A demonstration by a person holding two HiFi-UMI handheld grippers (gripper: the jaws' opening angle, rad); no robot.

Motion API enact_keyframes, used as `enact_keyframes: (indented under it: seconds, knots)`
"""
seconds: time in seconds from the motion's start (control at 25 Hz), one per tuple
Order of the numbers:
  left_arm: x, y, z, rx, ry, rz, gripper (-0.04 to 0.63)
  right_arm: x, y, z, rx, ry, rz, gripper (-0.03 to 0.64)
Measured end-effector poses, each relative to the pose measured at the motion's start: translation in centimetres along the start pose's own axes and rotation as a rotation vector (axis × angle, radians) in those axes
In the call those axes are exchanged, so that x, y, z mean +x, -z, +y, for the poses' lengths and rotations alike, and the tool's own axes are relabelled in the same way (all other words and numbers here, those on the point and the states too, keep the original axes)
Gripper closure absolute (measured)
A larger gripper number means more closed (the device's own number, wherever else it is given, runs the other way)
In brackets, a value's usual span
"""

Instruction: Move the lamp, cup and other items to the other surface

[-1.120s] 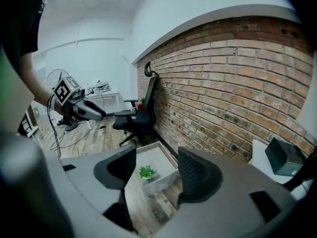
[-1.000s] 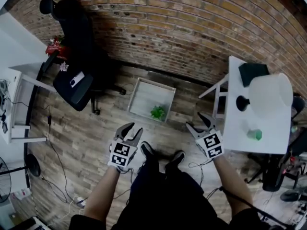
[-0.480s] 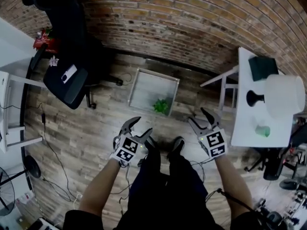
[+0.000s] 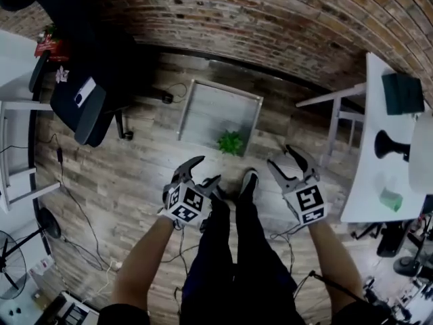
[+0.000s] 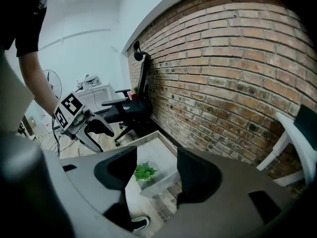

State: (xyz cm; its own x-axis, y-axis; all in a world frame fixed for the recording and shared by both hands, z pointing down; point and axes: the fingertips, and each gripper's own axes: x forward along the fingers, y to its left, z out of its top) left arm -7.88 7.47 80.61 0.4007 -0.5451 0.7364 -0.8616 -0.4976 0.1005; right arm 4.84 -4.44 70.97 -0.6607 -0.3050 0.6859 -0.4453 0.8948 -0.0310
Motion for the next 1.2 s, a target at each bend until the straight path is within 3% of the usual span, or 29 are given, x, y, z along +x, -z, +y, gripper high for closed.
enact_keyframes:
  seconds: [0.24, 0.72, 1.08, 1.2]
  knots:
    - [7.0, 3.5, 1.6, 0.008, 0.002, 0.075, 0.284, 3.4, 3.2, -1.4, 0.047, -0.05, 0.02, 0.36]
    - [18.7, 10.8, 3.5, 0.124, 0.077, 0.165, 0.246, 8.9, 9.9, -4.2, 0.038, -0.067, 0.016, 0.36]
    - [25.3, 14.0, 3.4, 0.203, 0.125, 0.161, 0.218, 12.3, 13.9, -5.6, 0.087, -0.071, 0.043, 0.36]
    - [27.3, 14.1, 3.7, 0.195, 0.114, 0.127, 0.218, 13.7, 15.4, -6.1, 0.097, -0.073, 0.04, 0.36]
